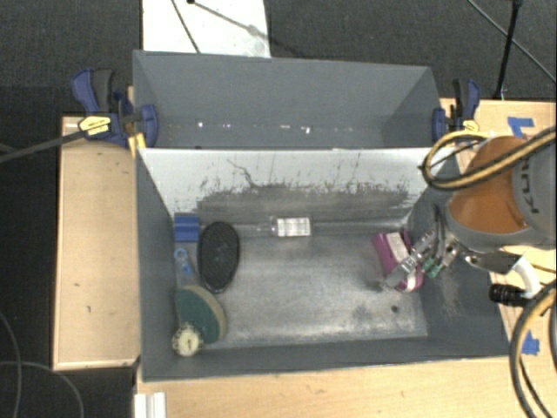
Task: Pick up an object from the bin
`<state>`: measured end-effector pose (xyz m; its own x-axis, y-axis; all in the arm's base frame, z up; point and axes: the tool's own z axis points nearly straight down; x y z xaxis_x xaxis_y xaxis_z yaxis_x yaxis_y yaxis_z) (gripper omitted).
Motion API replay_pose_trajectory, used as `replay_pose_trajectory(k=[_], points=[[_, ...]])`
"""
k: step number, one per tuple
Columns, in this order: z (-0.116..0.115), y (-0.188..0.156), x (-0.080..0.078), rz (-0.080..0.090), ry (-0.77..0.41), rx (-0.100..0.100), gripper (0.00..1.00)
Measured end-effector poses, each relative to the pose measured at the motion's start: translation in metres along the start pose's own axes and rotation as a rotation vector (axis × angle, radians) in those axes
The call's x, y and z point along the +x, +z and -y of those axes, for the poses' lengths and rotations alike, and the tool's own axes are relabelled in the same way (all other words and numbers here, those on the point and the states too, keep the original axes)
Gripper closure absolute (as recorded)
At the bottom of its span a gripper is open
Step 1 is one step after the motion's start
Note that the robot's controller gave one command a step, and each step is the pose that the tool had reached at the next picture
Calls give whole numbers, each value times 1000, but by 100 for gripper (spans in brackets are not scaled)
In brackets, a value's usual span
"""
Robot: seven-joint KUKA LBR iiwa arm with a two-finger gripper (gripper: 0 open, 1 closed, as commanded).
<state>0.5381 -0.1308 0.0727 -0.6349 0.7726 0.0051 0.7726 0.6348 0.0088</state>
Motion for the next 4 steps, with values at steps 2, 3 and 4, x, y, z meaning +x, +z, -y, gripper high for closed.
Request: replay_pose_trajectory(k=[2, 3, 4], points=[[-14, -2, -1, 7, 248, -5, 100], [-18, -19, 0, 4, 237, 2, 100], [-20, -82, 0, 10, 229, 4, 100]])
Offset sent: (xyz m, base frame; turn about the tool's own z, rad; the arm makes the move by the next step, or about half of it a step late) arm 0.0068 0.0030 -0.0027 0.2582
